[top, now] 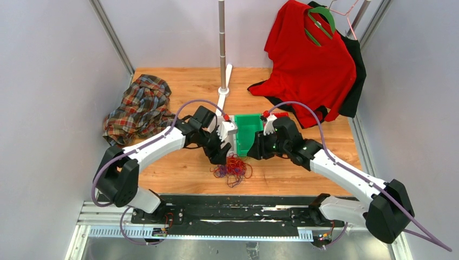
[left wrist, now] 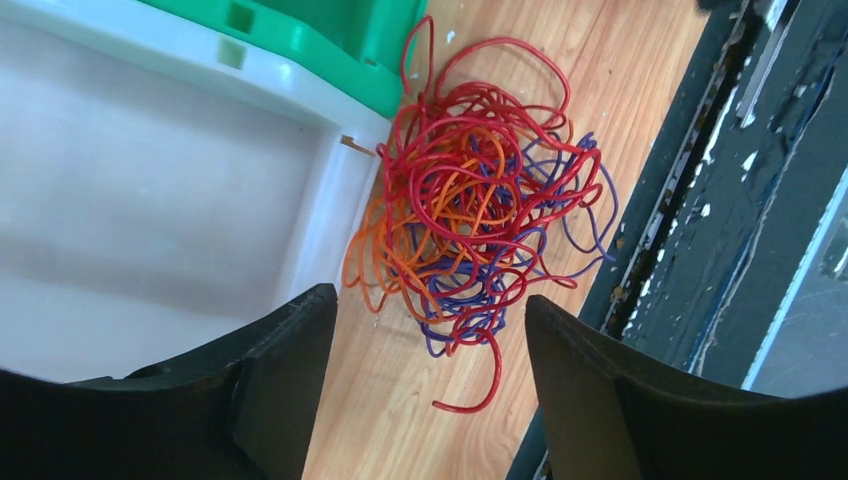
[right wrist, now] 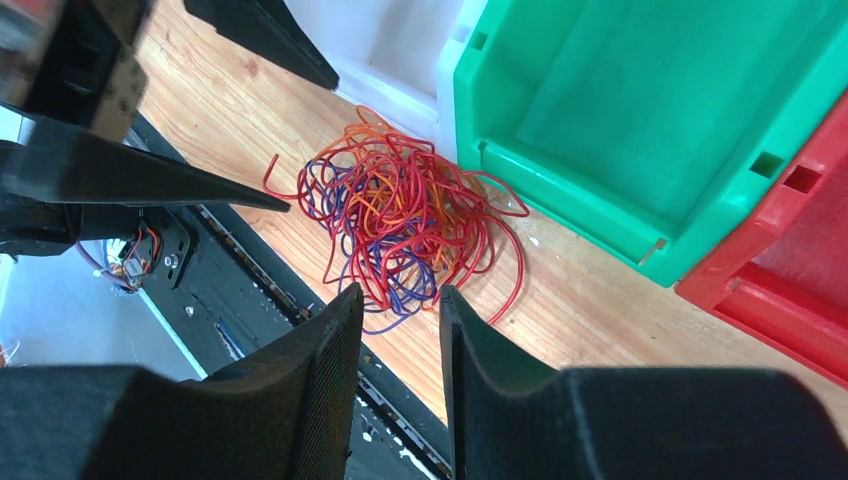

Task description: Untangle the cables

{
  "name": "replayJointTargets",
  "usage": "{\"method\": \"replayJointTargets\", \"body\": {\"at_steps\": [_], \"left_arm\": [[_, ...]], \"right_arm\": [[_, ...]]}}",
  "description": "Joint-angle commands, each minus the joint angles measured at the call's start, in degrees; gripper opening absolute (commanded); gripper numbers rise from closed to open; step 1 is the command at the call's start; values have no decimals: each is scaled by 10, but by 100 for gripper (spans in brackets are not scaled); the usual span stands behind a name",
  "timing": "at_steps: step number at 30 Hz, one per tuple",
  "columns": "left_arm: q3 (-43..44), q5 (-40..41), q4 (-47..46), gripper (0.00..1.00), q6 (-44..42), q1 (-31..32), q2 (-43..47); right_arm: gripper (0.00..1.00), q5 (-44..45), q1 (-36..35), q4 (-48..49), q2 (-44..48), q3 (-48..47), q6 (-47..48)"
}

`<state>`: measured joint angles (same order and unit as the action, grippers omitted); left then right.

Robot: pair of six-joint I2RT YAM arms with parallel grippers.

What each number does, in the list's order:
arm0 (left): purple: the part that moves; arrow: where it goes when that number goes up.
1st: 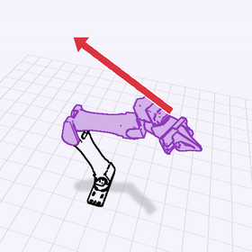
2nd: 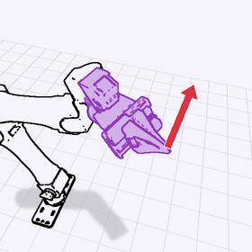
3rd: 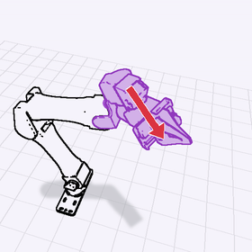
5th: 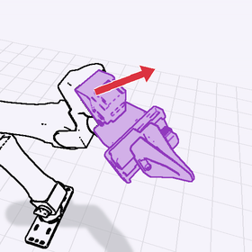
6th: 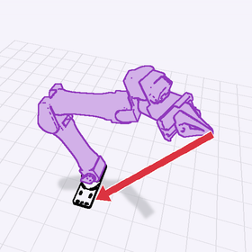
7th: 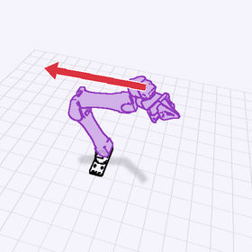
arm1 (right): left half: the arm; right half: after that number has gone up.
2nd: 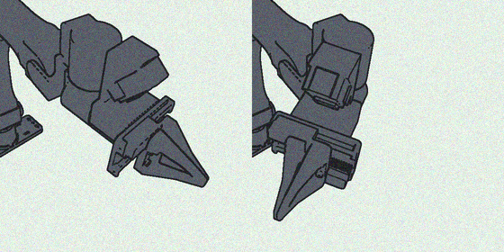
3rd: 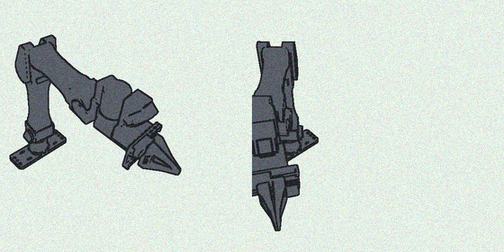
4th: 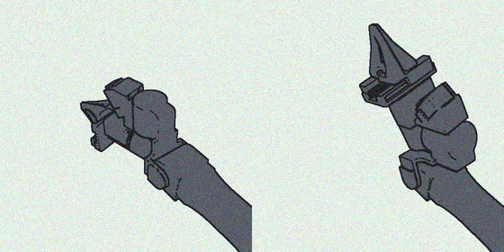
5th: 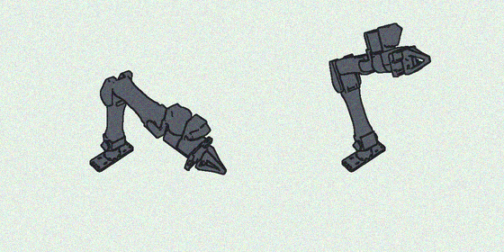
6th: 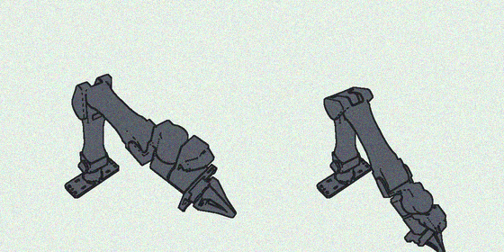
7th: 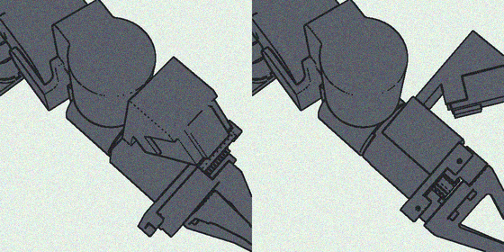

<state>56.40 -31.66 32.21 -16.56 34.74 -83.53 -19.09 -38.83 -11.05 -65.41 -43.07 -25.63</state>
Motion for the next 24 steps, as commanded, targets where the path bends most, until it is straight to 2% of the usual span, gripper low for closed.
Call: {"method": "replayJointTargets", "body": {"at_steps": [1, 5, 10, 14, 17, 21, 24], "left_arm": [[-31, -9, -31, 71, -28, 12, -7], [-49, 0, -57, 60, -22, 15, -7], [-38, 16, -68, 23, 0, 16, 4], [-21, 25, -43, 4, 13, 16, 39], [-8, 26, -4, 1, 20, 16, 59], [22, 24, 57, 1, 25, 16, 83], [41, 28, 95, 1, 32, 15, 105]], "right_arm": [[34, 27, 7, 6, 32, 12, 19], [33, 44, 6, 28, 39, 23, 22], [28, 74, -5, 51, 37, 31, 34], [26, 121, -46, 76, 37, 33, 54], [29, 143, -67, 100, 39, 37, 62], [52, 166, -108, 158, 44, 46, 83], [63, 154, -124, 198, 32, 41, 89]]}}
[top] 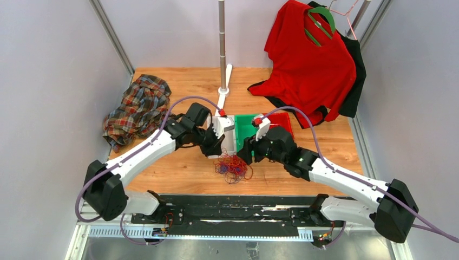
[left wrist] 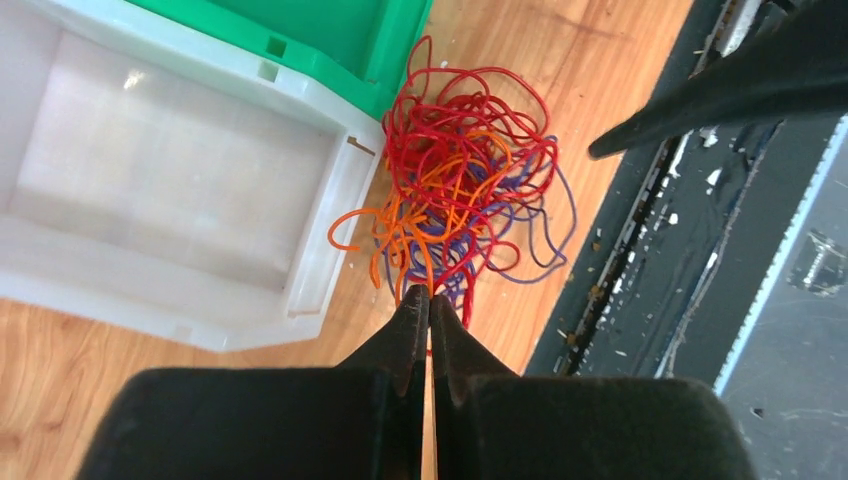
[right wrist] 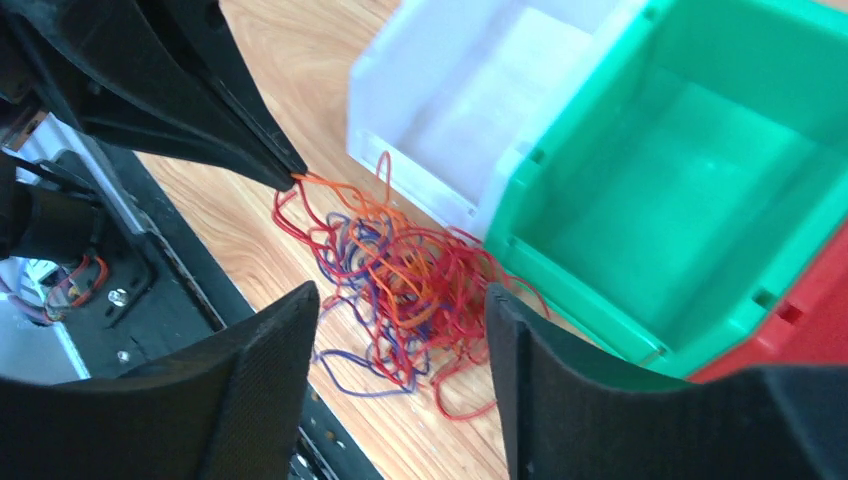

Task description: Untangle the cables

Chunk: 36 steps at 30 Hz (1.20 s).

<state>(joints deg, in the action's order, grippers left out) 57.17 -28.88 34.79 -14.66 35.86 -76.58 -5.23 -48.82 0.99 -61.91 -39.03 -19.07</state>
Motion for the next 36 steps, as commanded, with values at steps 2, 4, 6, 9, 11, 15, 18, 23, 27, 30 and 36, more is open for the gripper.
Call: {"method": "replayJointTargets", "body": {"at_steps": [2, 4, 6, 9, 11, 15, 18, 23, 27, 30, 36], "left_arm": [[44, 9, 89, 1, 17, 2, 53], [49, 12, 101, 1, 30, -7, 73], [56, 15, 112, 1, 37, -14, 85], [64, 24, 129, 1, 48, -19, 94], [65, 28, 133, 0, 53, -20, 99], [64, 42, 133, 1, 56, -22, 107], [70, 33, 137, 1, 57, -24, 108], [74, 37, 141, 1, 49, -24, 102], [41, 111, 132, 18, -9, -25, 97], [12, 136, 132, 66, -63, -27, 105], [4, 68, 162, 77, -125, -27, 136]], "right_arm": [[66, 3, -31, 117, -11, 2, 22], [67, -4, -39, 150, -21, 4, 20], [67, -1, -49, 173, -34, 0, 16], [67, 1, -63, 200, -56, -7, 17], [68, 2, -72, 213, -71, -12, 19], [68, 5, -87, 228, -101, -21, 19], [68, 11, -95, 250, -125, -20, 25], [67, 39, -96, 254, -163, -34, 28], [66, 37, -96, 229, -138, -22, 27], [66, 55, -96, 193, -104, 2, 25], [61, 52, -95, 184, -132, -7, 12]]}}
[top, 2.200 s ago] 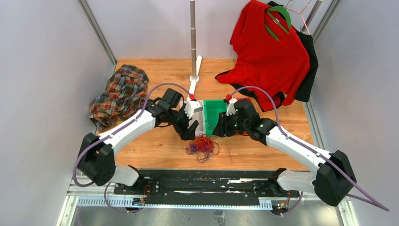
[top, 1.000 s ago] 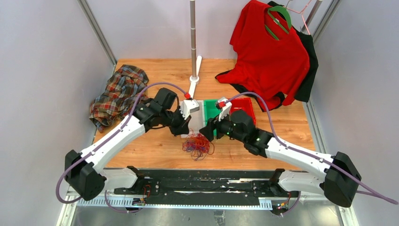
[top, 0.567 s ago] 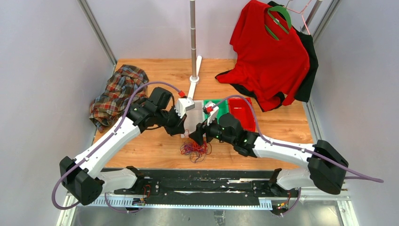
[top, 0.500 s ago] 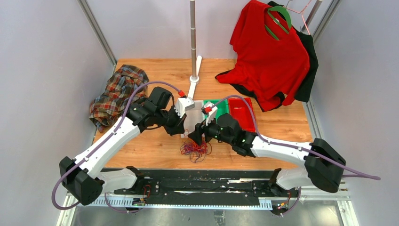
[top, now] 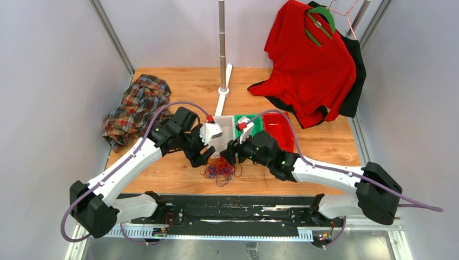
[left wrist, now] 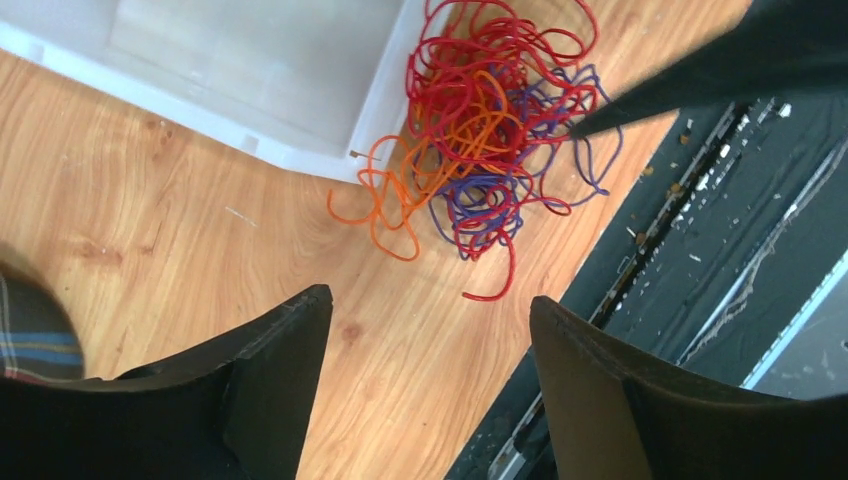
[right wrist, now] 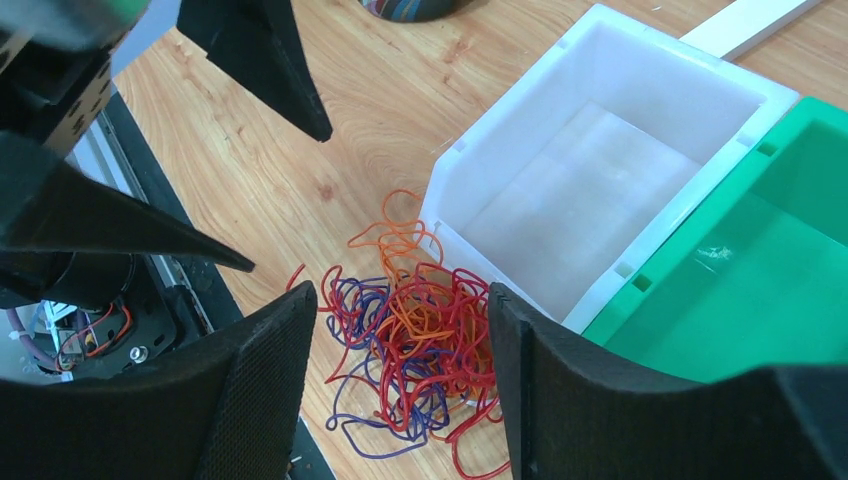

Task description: Untangle the cables

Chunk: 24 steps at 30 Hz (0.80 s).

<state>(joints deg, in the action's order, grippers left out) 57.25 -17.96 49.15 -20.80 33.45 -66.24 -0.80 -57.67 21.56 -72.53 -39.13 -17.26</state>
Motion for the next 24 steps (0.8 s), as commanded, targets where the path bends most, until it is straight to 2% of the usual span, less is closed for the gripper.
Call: {"method": "replayJointTargets", "body": {"at_steps": [1, 6, 12, 16, 21, 24], "left_arm": [[2, -61, 29, 76, -72, -2, 36], [-34, -115, 54, 67, -120, 23, 46], [-68, -73, 47, 63, -178, 70, 11], [-110, -13, -13, 62, -196, 103, -5], [-145, 44, -107, 62, -178, 109, -20], [-148, 60, -140, 58, -162, 109, -28]], "right_arm": [[59, -2, -5, -22, -36, -12, -11], [52, -23, -2, -39, -67, -29, -27], [49, -19, 22, -53, -44, -18, -51], [47, -20, 40, -65, -29, -12, -66], [45, -17, 50, -64, -14, -4, -74], [44, -16, 50, -64, -11, -2, -74]]}}
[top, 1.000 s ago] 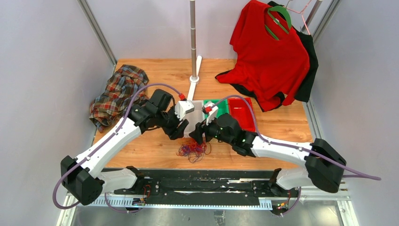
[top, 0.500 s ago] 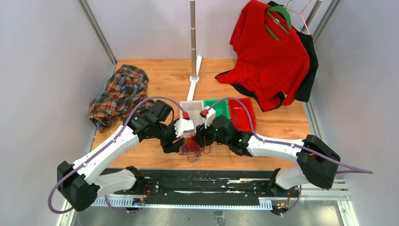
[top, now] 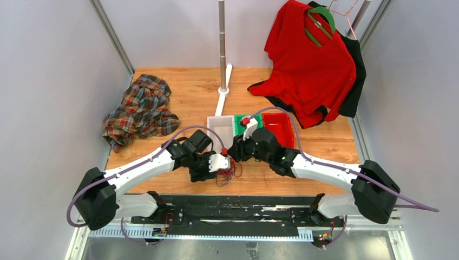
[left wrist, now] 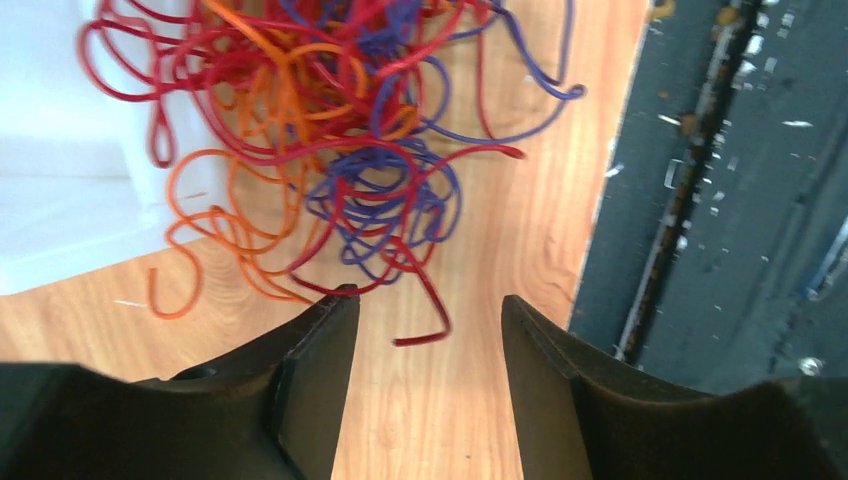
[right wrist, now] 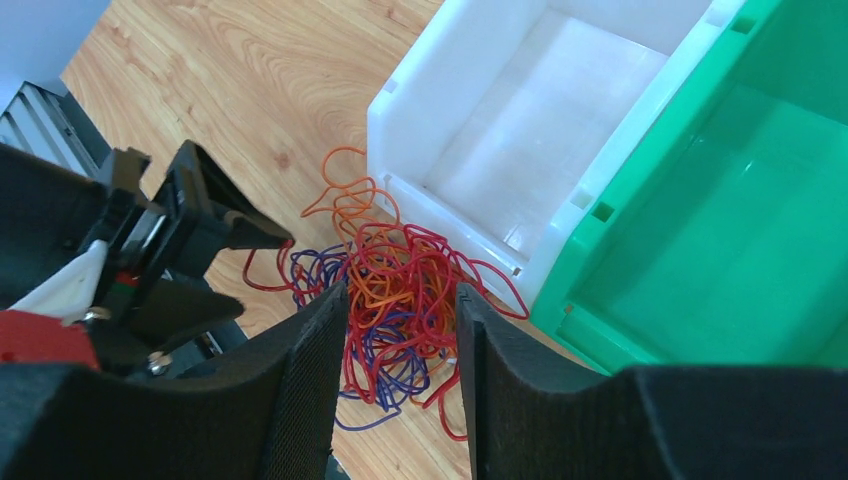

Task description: Untangle the cables

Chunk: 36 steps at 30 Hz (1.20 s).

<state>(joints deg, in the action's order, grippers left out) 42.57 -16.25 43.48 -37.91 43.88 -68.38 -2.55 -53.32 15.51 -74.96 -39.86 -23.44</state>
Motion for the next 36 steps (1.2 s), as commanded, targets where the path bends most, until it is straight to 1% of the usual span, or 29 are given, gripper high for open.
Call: {"method": "replayJointTargets", "body": {"at_steps": [1, 2, 4, 6, 9, 10, 13, 15, 16, 19, 24, 30, 36], "left_arm": [[-1, 45, -90, 56, 14, 5, -8], [-1, 47, -97, 52, 21, 5, -9], [2, 53, -102, 42, 27, 5, -6], [9, 61, -98, 26, 33, 5, -1], [24, 58, -64, 4, 39, 5, 12], [31, 59, -49, 1, 43, 5, 18], [65, 61, 13, 1, 47, 5, 42], [95, 51, 51, 1, 50, 4, 59], [111, 43, 70, 1, 52, 4, 66], [170, 25, 120, 1, 66, 4, 73], [245, 6, 147, 1, 116, 4, 70], [350, -22, 178, 1, 149, 5, 36], [420, -36, 183, 0, 157, 4, 11]], "right_arm": [[43, 0, 6, -3, 13, 4, -13], [43, -2, 6, -1, 13, 5, -13], [41, -4, 7, 0, 15, 7, -13], [41, -3, 6, 4, 20, 10, -14], [40, -5, 6, 8, 30, 15, -12], [40, -5, 6, 7, 33, 16, -11], [40, -8, 6, 10, 48, 21, -3], [42, -12, 6, 15, 60, 25, 2], [45, -15, 5, 18, 69, 26, 7], [57, -16, -6, 29, 91, 29, 26], [68, -23, -37, 60, 113, 22, 60], [69, -47, -54, 82, 110, -18, 70], [69, -61, -56, 106, 61, -72, 73]]}}
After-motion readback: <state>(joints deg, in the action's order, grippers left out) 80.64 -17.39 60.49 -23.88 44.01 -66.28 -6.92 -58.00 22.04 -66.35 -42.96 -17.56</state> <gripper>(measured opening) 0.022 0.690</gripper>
